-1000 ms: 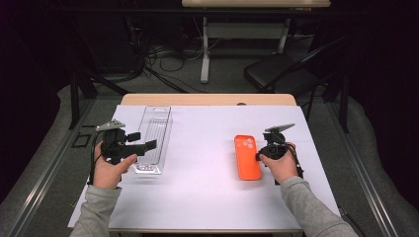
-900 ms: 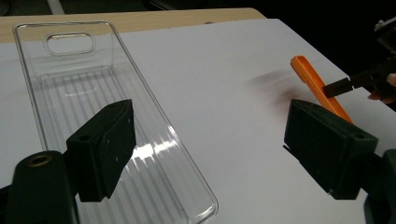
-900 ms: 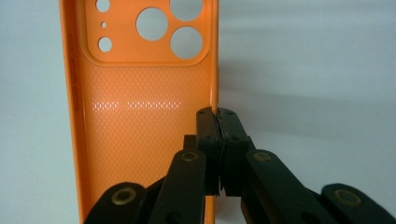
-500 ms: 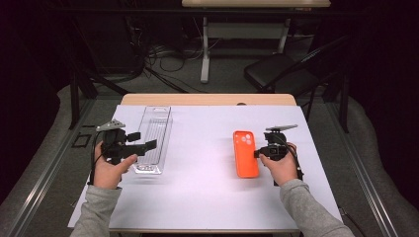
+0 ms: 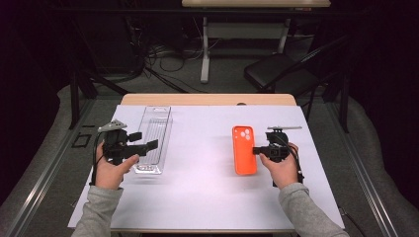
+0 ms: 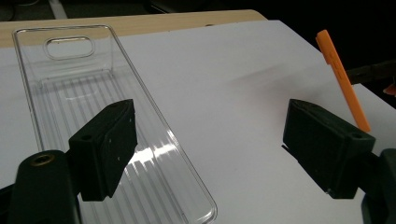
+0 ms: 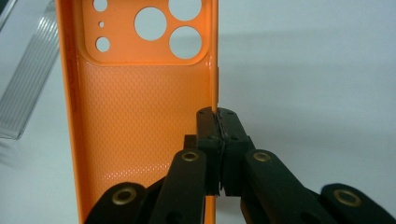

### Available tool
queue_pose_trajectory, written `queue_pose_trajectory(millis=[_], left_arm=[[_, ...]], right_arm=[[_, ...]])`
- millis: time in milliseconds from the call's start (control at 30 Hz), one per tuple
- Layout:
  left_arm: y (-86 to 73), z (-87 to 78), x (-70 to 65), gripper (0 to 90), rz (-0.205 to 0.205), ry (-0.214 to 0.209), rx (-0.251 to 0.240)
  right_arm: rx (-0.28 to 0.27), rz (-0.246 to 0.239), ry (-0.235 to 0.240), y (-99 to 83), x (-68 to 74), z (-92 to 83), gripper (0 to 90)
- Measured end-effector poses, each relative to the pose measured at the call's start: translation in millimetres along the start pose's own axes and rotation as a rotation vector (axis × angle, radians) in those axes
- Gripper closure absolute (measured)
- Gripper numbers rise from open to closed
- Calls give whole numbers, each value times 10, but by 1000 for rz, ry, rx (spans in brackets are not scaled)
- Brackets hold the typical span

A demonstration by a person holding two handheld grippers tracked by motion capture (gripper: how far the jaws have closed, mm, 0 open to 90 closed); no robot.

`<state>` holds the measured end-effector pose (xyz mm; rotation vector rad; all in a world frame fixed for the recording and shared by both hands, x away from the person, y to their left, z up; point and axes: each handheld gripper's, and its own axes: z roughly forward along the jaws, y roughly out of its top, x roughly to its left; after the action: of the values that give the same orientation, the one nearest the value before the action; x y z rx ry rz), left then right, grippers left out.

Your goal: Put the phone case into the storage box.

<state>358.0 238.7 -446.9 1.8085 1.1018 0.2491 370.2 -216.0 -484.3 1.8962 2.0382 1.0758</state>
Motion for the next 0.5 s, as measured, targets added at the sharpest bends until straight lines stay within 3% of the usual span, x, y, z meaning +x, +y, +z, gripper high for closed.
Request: queue_pose_trajectory(millis=[500], left_arm=[[0, 20, -59, 176, 16, -3, -7]], right_arm=[[-97, -58, 28, -27, 147, -77, 888]])
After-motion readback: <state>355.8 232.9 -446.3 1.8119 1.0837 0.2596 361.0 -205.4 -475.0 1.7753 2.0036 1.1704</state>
